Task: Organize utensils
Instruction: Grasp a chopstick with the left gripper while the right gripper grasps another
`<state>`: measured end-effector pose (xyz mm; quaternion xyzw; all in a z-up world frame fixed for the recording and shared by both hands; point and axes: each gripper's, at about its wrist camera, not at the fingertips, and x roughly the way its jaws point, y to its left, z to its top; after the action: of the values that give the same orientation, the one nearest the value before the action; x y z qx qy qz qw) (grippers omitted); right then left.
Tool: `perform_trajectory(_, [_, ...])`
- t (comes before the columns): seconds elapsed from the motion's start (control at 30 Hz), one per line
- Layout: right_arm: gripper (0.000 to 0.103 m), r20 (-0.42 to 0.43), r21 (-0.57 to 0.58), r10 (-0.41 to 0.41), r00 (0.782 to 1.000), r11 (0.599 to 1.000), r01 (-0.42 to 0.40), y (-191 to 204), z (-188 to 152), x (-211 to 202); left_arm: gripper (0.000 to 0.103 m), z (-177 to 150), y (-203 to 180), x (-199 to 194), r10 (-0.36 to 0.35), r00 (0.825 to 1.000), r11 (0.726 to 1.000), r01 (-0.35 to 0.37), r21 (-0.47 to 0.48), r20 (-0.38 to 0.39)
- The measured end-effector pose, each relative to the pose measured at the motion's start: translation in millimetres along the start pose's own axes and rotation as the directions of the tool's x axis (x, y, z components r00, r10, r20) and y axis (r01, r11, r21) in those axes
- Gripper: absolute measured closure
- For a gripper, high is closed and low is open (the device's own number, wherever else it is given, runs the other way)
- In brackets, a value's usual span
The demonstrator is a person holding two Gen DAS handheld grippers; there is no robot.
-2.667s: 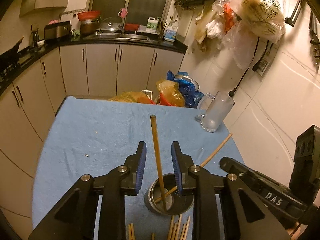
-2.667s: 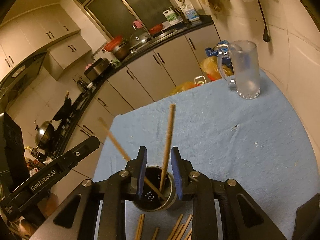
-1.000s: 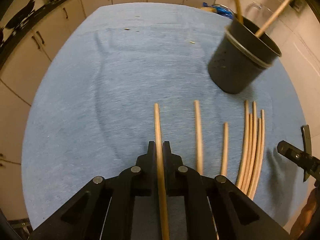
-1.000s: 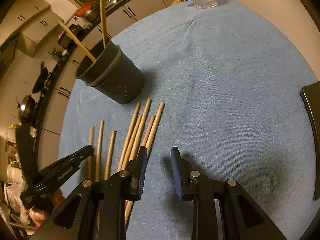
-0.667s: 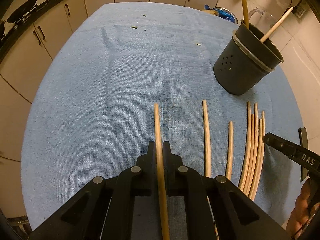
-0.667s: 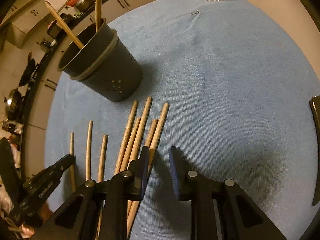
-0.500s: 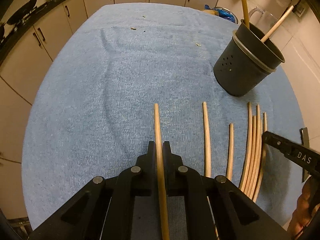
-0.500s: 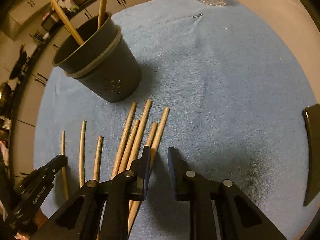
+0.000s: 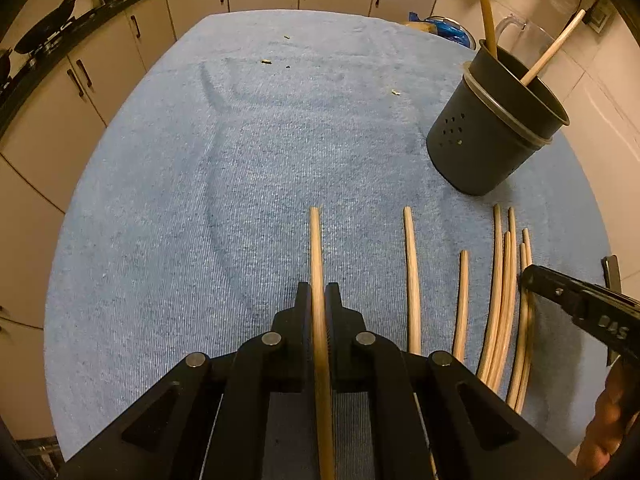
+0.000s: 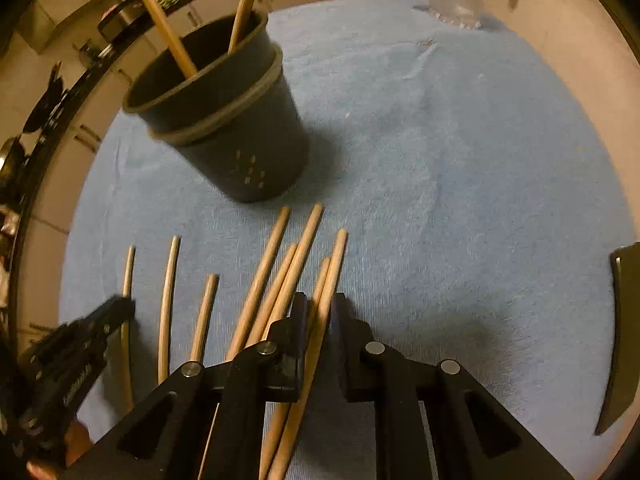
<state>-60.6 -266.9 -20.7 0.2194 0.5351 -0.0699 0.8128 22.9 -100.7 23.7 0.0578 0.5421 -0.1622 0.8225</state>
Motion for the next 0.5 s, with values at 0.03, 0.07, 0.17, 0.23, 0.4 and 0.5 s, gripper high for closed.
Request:
perform_trajectory(0.03, [0.089, 0.005, 0.002, 0.033, 0.999, 0.999, -0.033, -1.2, 0.1, -2.9, 0.096, 0.5, -1.0, -0.1, 0.003, 1.000, 1.000, -0.003, 0.001, 0.001])
perform_trajectory(0.07, [0.089, 0.007, -0.001, 0.032, 0.999, 0.999, -0.032, -2.6, -4.8, -5.9, 0.096, 0.0, -1.1, -0.5, 0.005, 1.000, 1.000, -0.005, 0.002, 0.002])
perform_trajectory(0.17, [0.089, 0.036, 0.000, 0.019, 0.999, 1.000, -0.019, -8.5, -4.9, -15.4, 0.096, -0.7, -1.6, -1.6, 0.004, 1.000, 1.000, -0.004, 0.002, 0.003])
perform_trajectory(0.23, [0.089, 0.022, 0.004, 0.011, 1.000, 1.000, -0.011, -12.3, -5.4, -15.0, 0.096, -0.6, -1.7, -2.1, 0.002, 1.000, 1.000, -0.002, 0.002, 0.003])
perform_trajectory(0.4, [0.089, -0.018, 0.021, 0.030, 0.999, 0.999, -0.030, -12.7, -9.6, -6.3, 0.096, -2.2, -0.7, -1.1, 0.003, 1.000, 1.000, -0.003, 0.009, 0.007])
perform_trajectory(0.5, [0.091, -0.022, 0.002, -0.051, 0.998, 0.999, 0.051, -2.7, -1.7, -6.6, 0.096, -2.0, 2.0, -1.5, -0.009, 1.000, 1.000, 0.009, 0.005, 0.002])
